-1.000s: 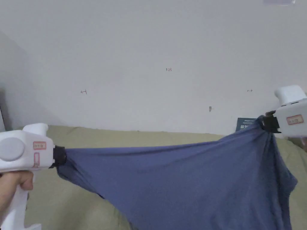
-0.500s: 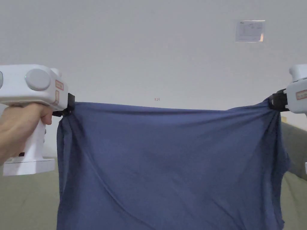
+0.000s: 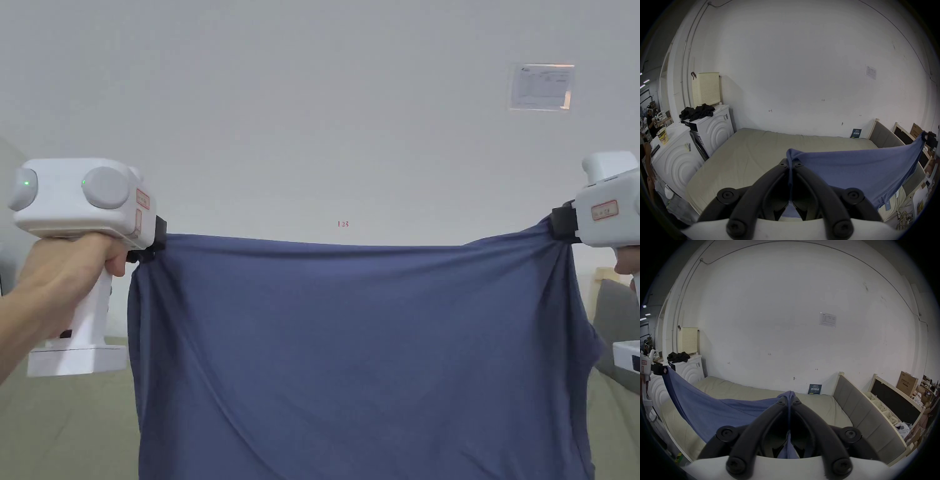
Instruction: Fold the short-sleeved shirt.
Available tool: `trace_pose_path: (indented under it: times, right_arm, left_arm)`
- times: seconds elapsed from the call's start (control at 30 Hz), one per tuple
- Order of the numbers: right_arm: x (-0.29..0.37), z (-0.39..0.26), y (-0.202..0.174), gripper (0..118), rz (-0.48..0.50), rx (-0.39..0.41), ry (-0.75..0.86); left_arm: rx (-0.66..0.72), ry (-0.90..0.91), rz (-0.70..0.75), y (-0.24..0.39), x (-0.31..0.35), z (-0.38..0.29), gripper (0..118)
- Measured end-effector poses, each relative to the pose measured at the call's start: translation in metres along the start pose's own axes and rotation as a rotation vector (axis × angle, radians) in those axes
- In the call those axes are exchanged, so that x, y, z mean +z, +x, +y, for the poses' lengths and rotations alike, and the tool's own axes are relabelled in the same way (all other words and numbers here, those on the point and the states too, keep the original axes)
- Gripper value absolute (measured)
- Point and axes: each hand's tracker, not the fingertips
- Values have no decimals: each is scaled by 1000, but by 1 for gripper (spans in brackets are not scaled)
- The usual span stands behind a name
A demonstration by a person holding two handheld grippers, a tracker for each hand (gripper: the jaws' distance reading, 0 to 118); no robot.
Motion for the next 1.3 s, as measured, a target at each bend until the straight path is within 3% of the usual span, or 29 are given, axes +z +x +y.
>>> trace_pose_path:
  times: [0.23,0.67,0.93,1.1,1.3]
  right_arm:
    - [-49,29,-1,2,-12,-12,-1]
    - [-167,102,-14,2,-61,87,15]
    - [-234,119,-20,2,-88,105,24]
    - [-273,109,-25,2,-99,98,10]
    - [-319,52,-33,2,-94,96,-73]
  left_arm:
    - [0,2,21,5,-41,27,0]
    - [-30,46,109,21,-144,101,0]
    - [-5,59,138,31,-210,122,0]
    - [16,48,148,37,-255,107,0]
    - [-18,-14,155,43,-313,46,0]
